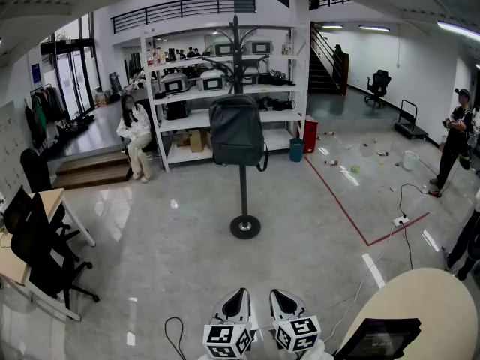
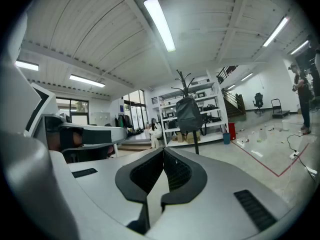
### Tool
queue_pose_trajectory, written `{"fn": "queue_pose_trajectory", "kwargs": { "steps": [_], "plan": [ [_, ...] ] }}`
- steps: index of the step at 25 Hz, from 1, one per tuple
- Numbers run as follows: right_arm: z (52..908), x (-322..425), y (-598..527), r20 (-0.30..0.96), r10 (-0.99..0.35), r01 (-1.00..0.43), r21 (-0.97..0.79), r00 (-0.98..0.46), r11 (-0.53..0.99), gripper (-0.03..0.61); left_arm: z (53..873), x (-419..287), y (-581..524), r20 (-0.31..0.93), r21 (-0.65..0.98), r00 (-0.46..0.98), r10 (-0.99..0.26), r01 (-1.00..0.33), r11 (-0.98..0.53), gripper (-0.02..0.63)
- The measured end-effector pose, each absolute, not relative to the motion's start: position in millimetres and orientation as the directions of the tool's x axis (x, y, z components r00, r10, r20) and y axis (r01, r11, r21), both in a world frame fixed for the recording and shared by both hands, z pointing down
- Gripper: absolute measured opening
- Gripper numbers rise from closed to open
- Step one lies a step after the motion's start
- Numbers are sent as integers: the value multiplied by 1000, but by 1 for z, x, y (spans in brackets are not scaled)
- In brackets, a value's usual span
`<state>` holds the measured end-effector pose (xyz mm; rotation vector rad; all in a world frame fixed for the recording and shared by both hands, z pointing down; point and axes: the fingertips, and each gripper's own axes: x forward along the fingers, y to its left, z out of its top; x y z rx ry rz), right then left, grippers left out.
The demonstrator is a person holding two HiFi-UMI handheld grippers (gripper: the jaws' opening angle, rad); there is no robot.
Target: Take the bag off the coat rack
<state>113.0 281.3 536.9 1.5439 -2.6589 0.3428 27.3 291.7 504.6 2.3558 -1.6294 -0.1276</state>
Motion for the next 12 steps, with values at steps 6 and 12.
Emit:
{"fn": "queue_pose_trajectory", "kwargs": {
  "steps": [6, 12],
  "plan": [
    [542, 126, 271, 165, -863, -875, -176, -478, 452, 11, 505, 32, 279, 84, 269, 364, -928, -905, -330, -6],
    [547, 130, 257, 175, -870, -882, -193, -462, 429, 11, 510, 28, 265, 97, 274, 374, -922, -901, -336, -6]
  ]
}}
